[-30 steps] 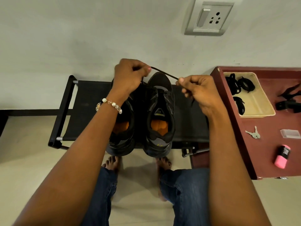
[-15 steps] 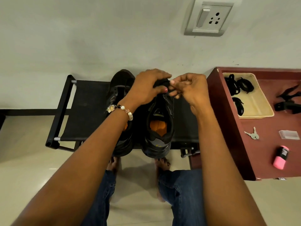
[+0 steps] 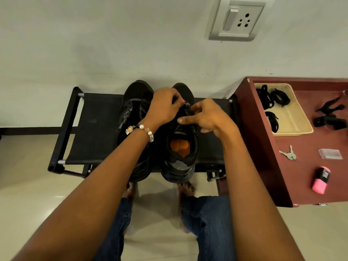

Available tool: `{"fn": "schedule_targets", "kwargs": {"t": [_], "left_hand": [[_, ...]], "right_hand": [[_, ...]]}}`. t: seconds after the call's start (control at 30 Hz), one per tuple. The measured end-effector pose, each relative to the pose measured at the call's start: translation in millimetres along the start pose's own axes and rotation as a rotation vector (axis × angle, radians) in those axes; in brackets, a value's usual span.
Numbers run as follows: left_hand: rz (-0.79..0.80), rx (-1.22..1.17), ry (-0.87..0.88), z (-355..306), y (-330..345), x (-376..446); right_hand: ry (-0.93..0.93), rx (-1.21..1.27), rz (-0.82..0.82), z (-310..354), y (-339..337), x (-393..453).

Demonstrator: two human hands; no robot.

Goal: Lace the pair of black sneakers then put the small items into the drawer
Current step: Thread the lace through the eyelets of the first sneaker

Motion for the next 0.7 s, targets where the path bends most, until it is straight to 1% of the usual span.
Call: {"fn": "schedule_targets", "kwargs": {"t": [0.03, 0.1, 0.17, 0.27, 0.4, 0.5, 0.7], "left_hand": [[0.047, 0.052, 0.003, 1, 5, 0], [0.087, 0.111, -0.016, 2, 10, 1], [0.082, 0.155, -0.038, 1, 12, 0], [0.072, 0.174, -0.098, -2, 17, -4], [0.018, 0.013, -0.202, -1, 29, -8], [0.02, -0.113, -0.283, -1, 34, -7], [0.028, -0.204, -0.417, -6, 36, -12]], "right_hand": [[0.033, -0.059, 0.019, -1, 2, -2], [0.043, -0.068, -0.01, -4, 3, -3], [0.028, -0.033, -0.049, -8, -1, -4], [0.0, -0.01, -0.063, -10, -4, -7], [-0.037, -0.067, -0.053, -10, -3, -5], [-0.048, -0.067, -0.034, -10, -3, -4], [-0.074, -0.072, -0.042, -12, -1, 0]]}}
Point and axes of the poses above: each hand's wrist, its own x-axis towards the middle knuckle, its own y-axis out of the palm, z = x × y, the point moved 2 cm from there along x, towards the middle knuckle, and after that the axes turned 12 degrees about x, right-handed, at the moved point
